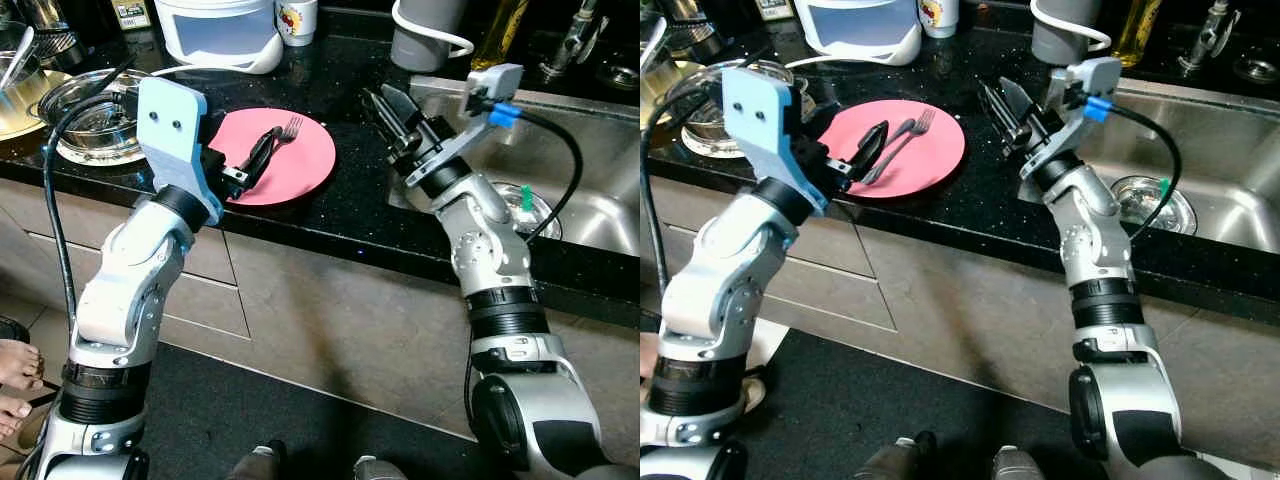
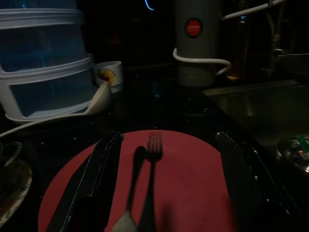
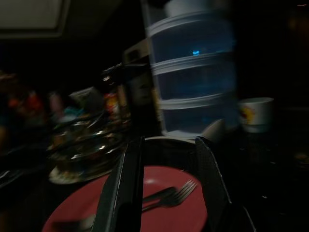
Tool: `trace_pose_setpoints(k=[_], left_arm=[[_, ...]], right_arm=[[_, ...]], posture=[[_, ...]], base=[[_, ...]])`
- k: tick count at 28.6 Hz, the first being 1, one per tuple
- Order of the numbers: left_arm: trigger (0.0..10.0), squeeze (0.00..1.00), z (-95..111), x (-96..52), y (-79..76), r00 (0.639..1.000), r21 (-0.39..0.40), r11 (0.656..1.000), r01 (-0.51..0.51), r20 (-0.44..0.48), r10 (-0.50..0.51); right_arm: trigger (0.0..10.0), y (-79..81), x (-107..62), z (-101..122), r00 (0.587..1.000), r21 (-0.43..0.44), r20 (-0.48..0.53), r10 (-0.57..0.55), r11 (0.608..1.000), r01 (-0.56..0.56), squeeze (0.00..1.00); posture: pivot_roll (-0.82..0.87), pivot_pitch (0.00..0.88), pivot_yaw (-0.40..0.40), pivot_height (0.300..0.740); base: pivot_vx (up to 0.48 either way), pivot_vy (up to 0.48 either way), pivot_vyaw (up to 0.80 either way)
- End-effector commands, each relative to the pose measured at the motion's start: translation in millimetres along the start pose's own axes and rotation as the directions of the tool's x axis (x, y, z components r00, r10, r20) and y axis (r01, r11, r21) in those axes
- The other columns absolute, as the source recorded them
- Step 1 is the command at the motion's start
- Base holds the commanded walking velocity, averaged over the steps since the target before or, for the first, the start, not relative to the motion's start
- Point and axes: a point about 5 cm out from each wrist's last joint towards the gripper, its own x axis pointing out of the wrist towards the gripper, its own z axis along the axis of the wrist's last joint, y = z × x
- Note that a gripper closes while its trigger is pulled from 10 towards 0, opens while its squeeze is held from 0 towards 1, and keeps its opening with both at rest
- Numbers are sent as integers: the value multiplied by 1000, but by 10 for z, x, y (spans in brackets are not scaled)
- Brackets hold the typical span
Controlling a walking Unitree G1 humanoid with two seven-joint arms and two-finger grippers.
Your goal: Kitchen organization
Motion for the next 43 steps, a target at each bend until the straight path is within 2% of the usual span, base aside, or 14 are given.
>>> trace_pose_setpoints(k=[1, 2, 3, 6, 7, 10, 26, 43], left_arm=[[10000, 0, -4, 5, 108, 999, 27, 999, -31, -23, 31], [10000, 0, -4, 5, 108, 999, 27, 999, -31, -23, 31], [10000, 0, -35, 6, 191, 997, 33, 998, -51, -51, 52], [10000, 0, -48, 8, 220, 996, 33, 998, -58, -60, 60], [10000, 0, -95, 18, 291, 993, 15, 997, -72, -90, 73], [10000, 0, -80, 35, 321, 994, -8, 997, -72, -85, 71], [10000, 0, -16, 46, 312, 996, -18, 998, -61, -62, 60], [10000, 0, -14, 58, 253, 998, -35, 998, -47, -51, 45]], right_arm=[[10000, 71, -17, -39, 997, -5, -36, 63, 998, -63, 0], [10000, 71, -17, -39, 997, -5, -36, 63, 998, -63, 0], [10000, 86, -23, -51, 996, -21, -51, 71, 997, -72, 0], [10000, 84, -25, -54, 996, -25, -54, 68, 997, -70, 0], [10000, 88, -29, -56, 996, -29, -53, 68, 997, -70, 0], [10000, 83, -41, -47, 997, -22, -51, 64, 998, -66, 0], [10000, 92, -41, 36, 997, 42, 5, 82, 996, -82, 0], [10000, 58, -38, 59, 998, 49, 11, 57, 997, -57, 0]], posture=[[25, 98, -44, 740], [25, 98, -44, 740], [24, 100, -44, 740], [24, 100, -44, 740], [19, 102, -42, 740], [18, 104, -42, 740], [24, 104, -47, 740], [23, 100, -48, 740]], base=[[0, 0, 0], [0, 0, 0], [0, 0, 0], [0, 0, 0], [255, 0, 0], [284, 0, 0], [386, 0, 0], [402, 0, 0]])
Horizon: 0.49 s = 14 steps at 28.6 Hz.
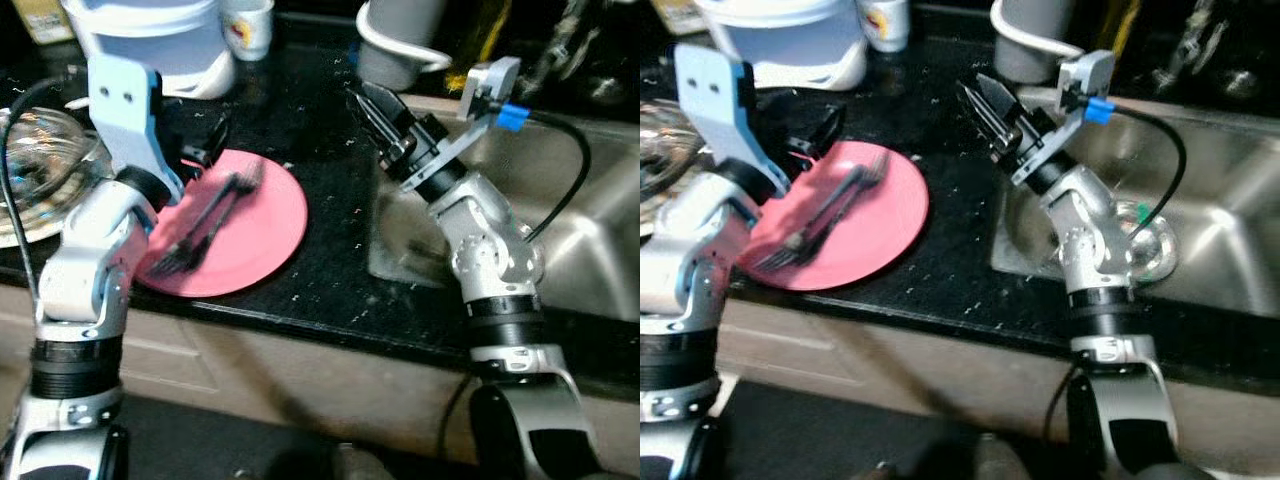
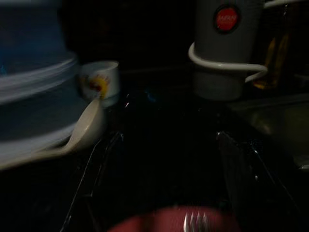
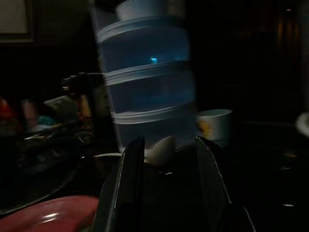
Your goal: Kitchen organization
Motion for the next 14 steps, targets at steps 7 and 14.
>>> trace_pose_setpoints(k=[7, 14], left_arm=[[10000, 0, -33, -36, -147, 994, -20, 995, 102, -21, -103], [10000, 0, -46, -46, -280, 981, -34, 981, 189, -26, -190]], right_arm=[[10000, 11, 25, 26, 1000, 9, 11, 5, 1000, -6, 0], [10000, -20, 25, 22, 1000, 1, -8, -13, 1000, 13, 0]], posture=[[29, 95, -51, 740], [28, 91, -50, 740]], base=[[0, 0, 0], [0, 0, -88]])
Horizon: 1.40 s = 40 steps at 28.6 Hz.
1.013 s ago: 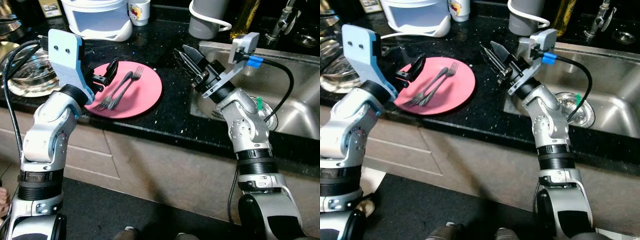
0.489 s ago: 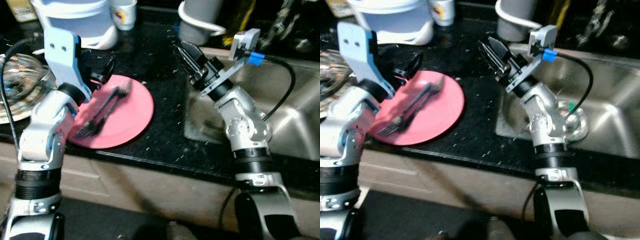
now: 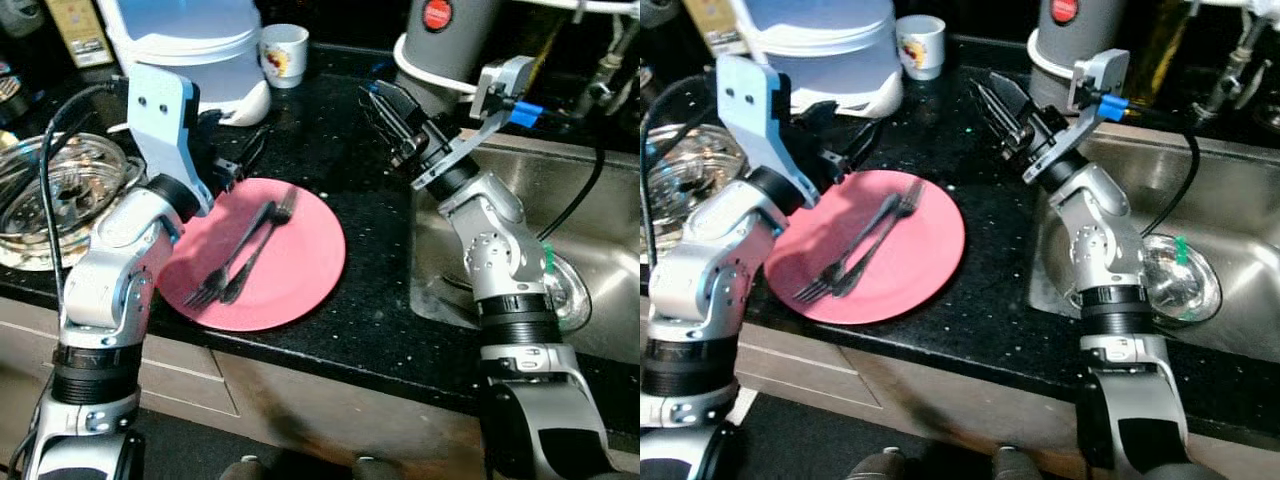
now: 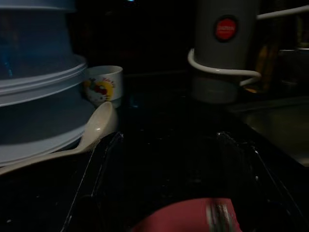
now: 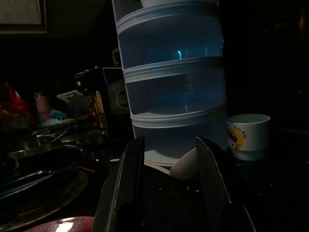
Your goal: Kitchen organization
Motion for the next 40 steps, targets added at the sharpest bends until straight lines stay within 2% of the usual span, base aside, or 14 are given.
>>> trace_pose_setpoints(k=[1, 9, 17, 24, 27, 28, 31, 32, 34, 35, 38, 40], left_arm=[[10000, 0, -32, -9, -70, 999, -12, 999, 41, -16, -42], [10000, 0, -60, -13, -127, 995, -13, 996, 92, -36, -93], [10000, 0, -55, -37, -162, 991, -17, 993, 119, -54, -120], [10000, 0, -38, -55, -265, 983, -32, 984, 176, -44, -178], [10000, 0, -14, -76, -286, 980, -44, 980, 195, -29, -196], [10000, 0, 57, -113, -285, 977, -72, 974, 215, 15, -215], [10000, 0, 125, -143, -282, 972, -94, 968, 234, 57, -229], [10000, 0, 214, -192, -289, 959, -124, 954, 274, 111, -261], [10000, 0, 246, -215, -299, 952, -134, 946, 295, 130, -278], [10000, 0, 286, -265, -336, 933, -149, 927, 345, 160, -322], [10000, 0, 314, -365, -415, 899, -141, 895, 422, 187, -395], [10000, 0, 298, -390, -412, 906, -136, 902, 410, 176, -385]], right_arm=[[10000, -21, -5, 5, 1000, -5, -13, -8, 1000, 8, 0], [10000, -27, -3, 20, 1000, -4, -9, -6, 1000, 6, 0], [10000, -33, -18, 43, 1000, -24, -17, 14, 1000, -15, 0], [10000, 38, -66, 41, 982, -53, -95, 163, 984, -168, 0], [10000, 49, -79, 50, 978, -53, -102, 184, 980, -190, 0], [10000, 80, -102, 31, 967, -47, -127, 221, 972, -229, 0], [10000, 106, -125, 6, 957, -46, -148, 251, 964, -260, 0], [10000, 134, -154, -43, 943, -45, -183, 280, 955, -292, 0], [10000, 146, -166, -64, 936, -46, -198, 291, 951, -306, 0], [10000, 151, -177, -91, 929, -55, -222, 296, 948, -315, 0], [10000, 98, -161, -120, 938, -69, -242, 248, 960, -271, 0], [10000, 51, -142, -126, 948, -81, -244, 205, 970, -231, 0]], posture=[[27, 90, -50, 740], [26, 93, -50, 740], [26, 99, -50, 740], [27, 102, -54, 740], [26, 103, -55, 740], [27, 104, -56, 740], [28, 104, -57, 740], [28, 104, -57, 740], [29, 104, -57, 740], [30, 106, -58, 740], [30, 106, -58, 740], [34, 108, -62, 740]], base=[[0, 0, -781], [0, 0, -697], [0, 0, 0], [0, 0, 0], [0, 0, 0], [0, 0, 0], [0, 0, 0], [0, 0, 0], [0, 0, 0], [0, 0, 0], [0, 0, 0], [0, 0, 0]])
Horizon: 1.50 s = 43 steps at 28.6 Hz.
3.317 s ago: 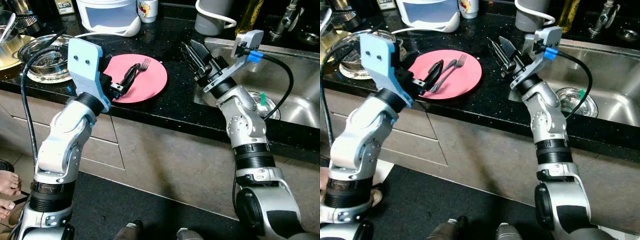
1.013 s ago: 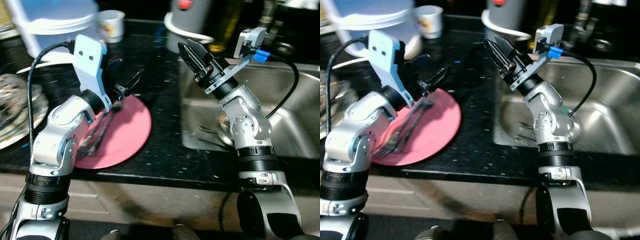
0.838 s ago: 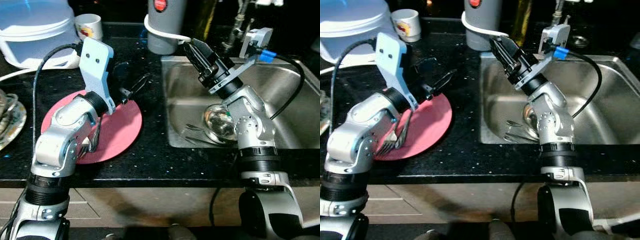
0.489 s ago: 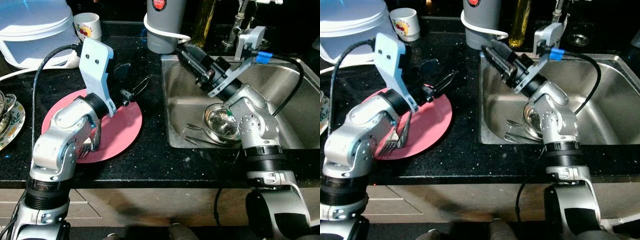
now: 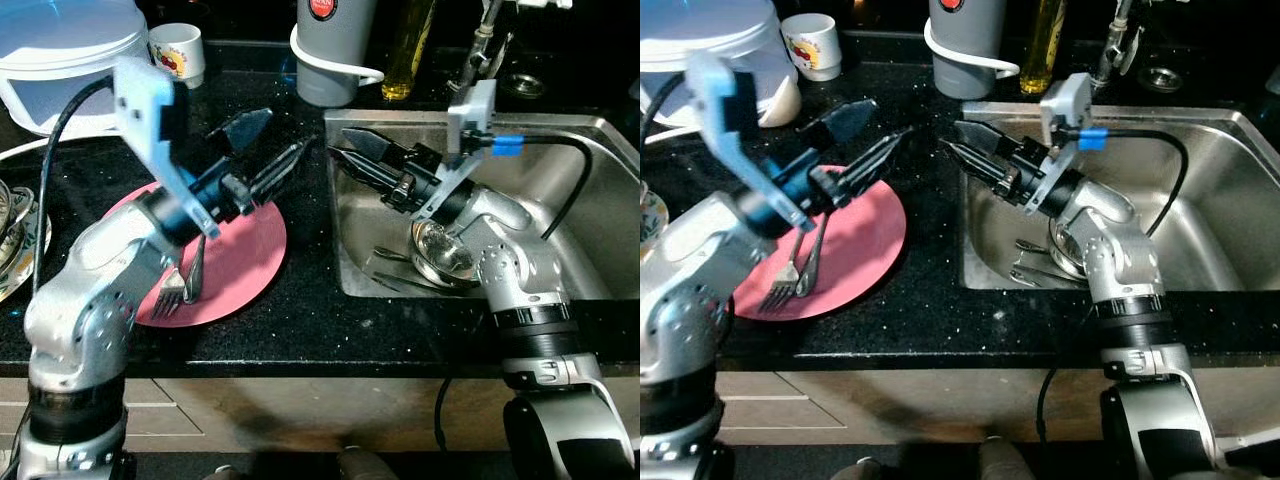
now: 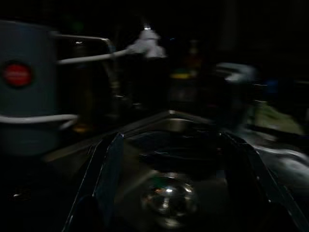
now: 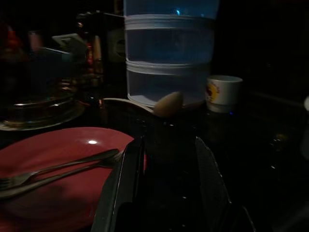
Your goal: Kitchen organization
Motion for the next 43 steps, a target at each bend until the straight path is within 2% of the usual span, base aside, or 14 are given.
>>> trace_pose_setpoints(k=[1, 6, 10, 12, 13, 18, 21, 24, 29, 30, 31, 34, 38, 43], left_arm=[[10000, 0, -6, -22, -30, 1000, 5, 1000, 14, -16, -14], [10000, 0, -45, -75, 44, 994, 16, 994, -104, -33, 104], [10000, 0, -84, -109, 75, 980, 36, 982, -183, -74, 185], [10000, 0, -154, -133, 111, 948, 69, 961, -270, -157, 277], [10000, 0, -222, -166, 150, 897, 116, 932, -344, -252, 363], [10000, 0, -174, -158, 190, 856, 90, 893, -441, -256, 449], [10000, 0, -125, -98, 216, 808, 74, 852, -518, -283, 516], [10000, 0, -145, -101, 242, 736, 62, 793, -606, -333, 589], [10000, 0, -89, -18, 186, 728, 65, 791, -609, -352, 589], [10000, 0, -49, 16, 162, 739, 67, 807, -587, -362, 568], [10000, 0, -22, 37, 147, 751, 63, 826, -560, -382, 538], [10000, 0, 21, 0, 172, 728, 80, 826, -558, -430, 534], [10000, 0, 102, -162, 283, 668, 104, 813, -573, -516, 537], [10000, 0, 125, -250, 339, 652, 111, 822, -559, -554, 518]], right_arm=[[10000, -41, 1, -28, 999, -9, -23, -36, 999, 36, 0], [10000, -161, 16, -13, 988, 1, -5, -152, 988, 152, 0], [10000, -183, 22, -4, 985, 7, 3, -174, 985, 173, 0], [10000, -212, 17, -10, 981, -2, -5, -195, 981, 195, 0], [10000, -250, 6, -11, 976, -7, -9, -217, 976, 217, 0], [10000, -297, -21, -9, 970, -18, -16, -242, 970, 241, 0], [10000, -320, -43, 5, 967, -36, -20, -253, 967, 252, 0], [10000, -329, -55, 1, 966, -41, -23, -256, 966, 255, 0], [10000, -342, -77, -11, 965, -44, -30, -261, 965, 260, 0], [10000, -343, -80, -22, 966, -49, -40, -257, 966, 255, 0], [10000, -338, -82, -37, 968, -56, -55, -246, 968, 243, 0], [10000, -311, -90, -71, 977, -70, -94, -192, 980, 186, 0], [10000, -121, -215, 3, 993, -50, -81, 84, 995, -89, 0], [10000, -39, -314, 85, 977, -13, -52, 208, 978, -209, 0]], posture=[[34, 108, -62, 740], [40, 110, -66, 740], [42, 111, -67, 740], [52, 114, -68, 740], [53, 116, -66, 740], [59, 116, -64, 740], [55, 113, -54, 740], [58, 112, -49, 740], [66, 110, -51, 740], [70, 108, -50, 740], [74, 108, -50, 740], [77, 107, -51, 740], [87, 100, -51, 740], [87, 98, -49, 740]], base=[[0, 0, 0], [0, 0, 0], [0, 0, 0], [0, 0, 0], [0, 0, 0], [0, 0, 0], [0, 0, 0], [0, 0, 0], [0, 0, 0], [0, 0, 0], [0, 0, 0], [0, 0, 0], [0, 0, 0], [0, 0, 0]])
